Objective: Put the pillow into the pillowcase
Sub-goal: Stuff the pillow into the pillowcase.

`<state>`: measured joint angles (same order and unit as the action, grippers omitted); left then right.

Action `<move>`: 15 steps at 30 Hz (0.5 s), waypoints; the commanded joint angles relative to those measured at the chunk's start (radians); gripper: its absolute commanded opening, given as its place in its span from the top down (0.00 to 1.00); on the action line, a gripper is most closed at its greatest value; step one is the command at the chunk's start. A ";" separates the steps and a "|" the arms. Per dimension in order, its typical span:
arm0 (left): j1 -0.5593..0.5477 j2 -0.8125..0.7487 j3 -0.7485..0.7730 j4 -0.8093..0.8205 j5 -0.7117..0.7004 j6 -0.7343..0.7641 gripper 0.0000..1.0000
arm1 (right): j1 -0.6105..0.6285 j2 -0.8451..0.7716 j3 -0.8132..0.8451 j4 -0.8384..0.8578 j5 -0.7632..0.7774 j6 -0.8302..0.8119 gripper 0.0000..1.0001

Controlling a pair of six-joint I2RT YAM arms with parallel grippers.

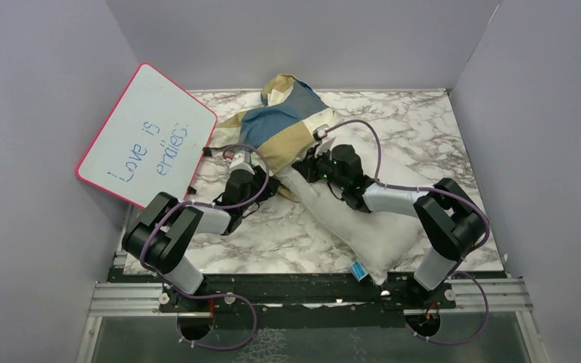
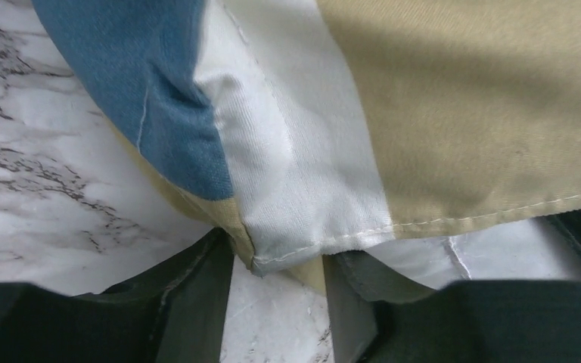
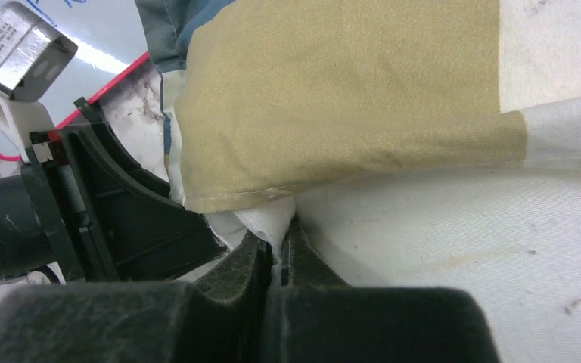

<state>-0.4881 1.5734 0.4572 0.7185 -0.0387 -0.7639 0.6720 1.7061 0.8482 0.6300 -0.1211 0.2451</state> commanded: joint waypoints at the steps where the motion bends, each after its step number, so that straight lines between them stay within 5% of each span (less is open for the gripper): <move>1: -0.031 0.030 0.017 0.053 -0.077 -0.039 0.58 | -0.013 0.021 -0.014 -0.033 -0.007 0.053 0.99; 4: -0.050 0.053 0.008 0.053 -0.119 -0.080 0.61 | -0.014 0.026 -0.007 -0.027 -0.010 0.070 0.99; 9: -0.063 0.132 0.046 0.060 -0.129 -0.096 0.50 | -0.014 0.038 -0.010 -0.004 -0.012 0.109 0.99; 10: -0.063 0.144 0.054 0.075 -0.114 -0.083 0.55 | -0.014 0.042 -0.012 0.004 -0.010 0.124 0.99; 13: -0.082 0.135 0.070 0.091 -0.067 -0.041 0.92 | -0.015 0.066 -0.011 0.035 0.010 0.164 1.00; 15: -0.118 0.072 0.045 0.091 -0.074 0.007 1.00 | -0.018 0.080 -0.008 0.079 0.040 0.194 1.00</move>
<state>-0.5522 1.7134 0.5098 0.7685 -0.1219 -0.8268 0.6662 1.7218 0.8482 0.6662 -0.1211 0.3470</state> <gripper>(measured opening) 0.099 0.046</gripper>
